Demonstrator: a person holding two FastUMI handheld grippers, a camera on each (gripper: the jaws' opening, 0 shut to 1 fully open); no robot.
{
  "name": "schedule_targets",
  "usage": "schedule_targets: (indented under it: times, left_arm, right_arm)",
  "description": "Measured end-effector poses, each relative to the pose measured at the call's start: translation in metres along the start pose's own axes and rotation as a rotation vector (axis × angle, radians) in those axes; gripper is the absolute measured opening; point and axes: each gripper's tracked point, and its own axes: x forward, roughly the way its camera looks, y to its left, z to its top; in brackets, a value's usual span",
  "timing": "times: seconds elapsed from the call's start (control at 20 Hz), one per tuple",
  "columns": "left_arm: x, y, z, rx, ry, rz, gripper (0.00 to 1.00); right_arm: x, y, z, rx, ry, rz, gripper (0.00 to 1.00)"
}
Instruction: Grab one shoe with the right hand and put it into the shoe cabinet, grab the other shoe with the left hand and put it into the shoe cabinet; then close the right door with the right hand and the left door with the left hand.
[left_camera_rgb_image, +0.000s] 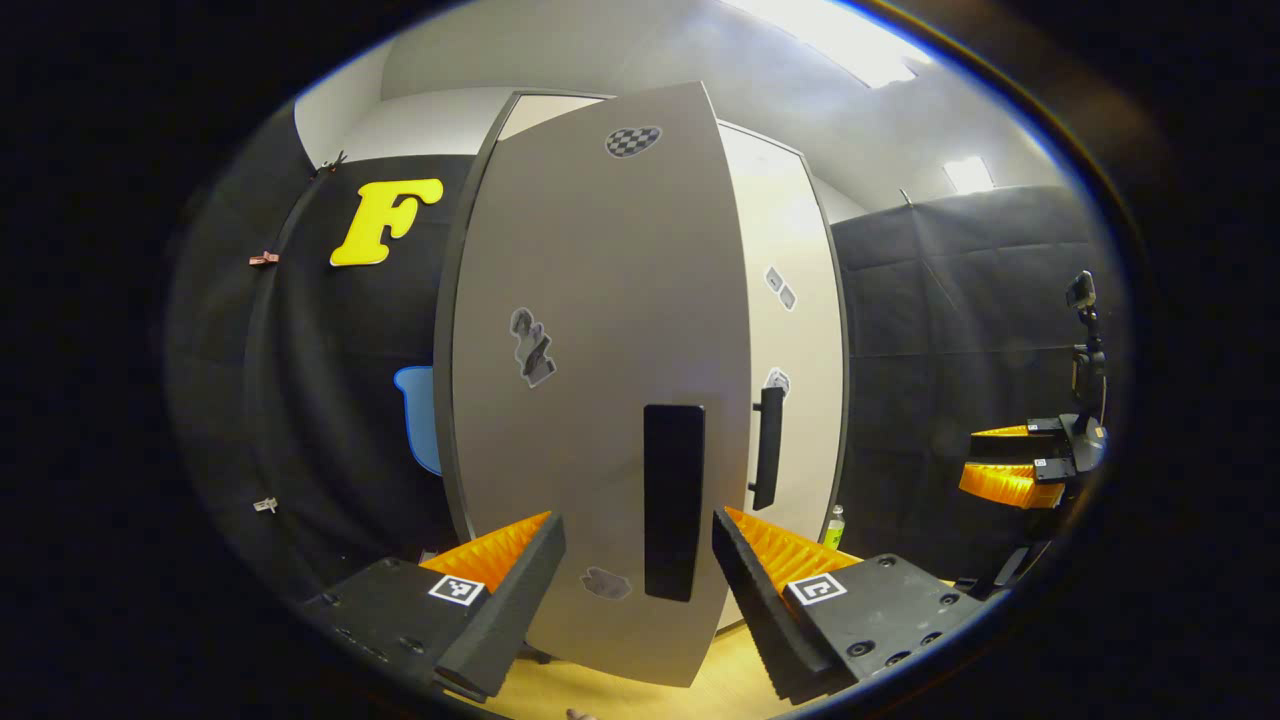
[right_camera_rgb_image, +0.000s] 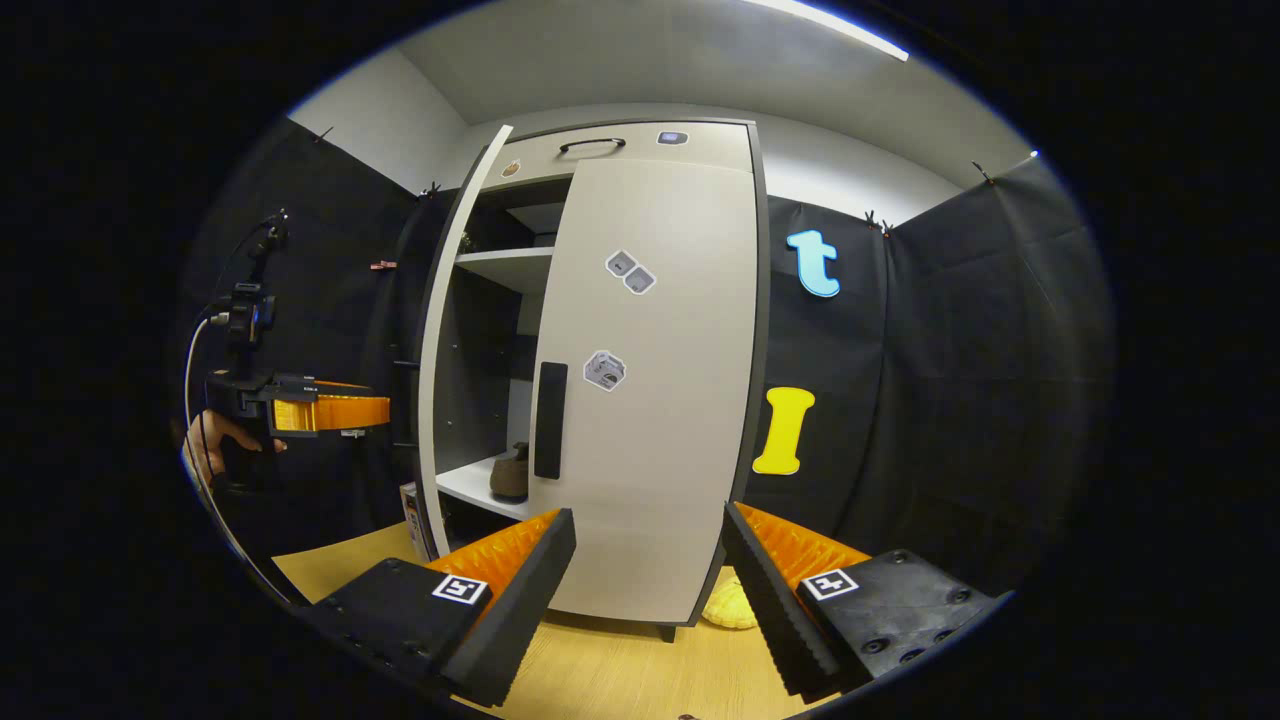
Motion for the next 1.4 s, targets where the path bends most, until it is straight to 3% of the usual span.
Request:
schedule_targets:
  times: [0.35, 0.6, 1.4]
  left_arm:
    - [-0.037, -0.008, -0.006, -0.017, 0.022, -0.023, 0.92]
    - [-0.056, -0.008, -0.015, -0.039, 0.041, -0.03, 0.95]
    - [-0.073, -0.016, -0.022, -0.071, 0.042, -0.058, 0.95]
  right_arm:
    - [-0.006, 0.021, -0.004, 0.019, 0.005, 0.03, 0.98]
    - [-0.011, 0.038, -0.001, 0.023, -0.002, 0.057, 0.98]
    - [-0.015, 0.046, 0.005, 0.031, -0.012, 0.06, 0.98]
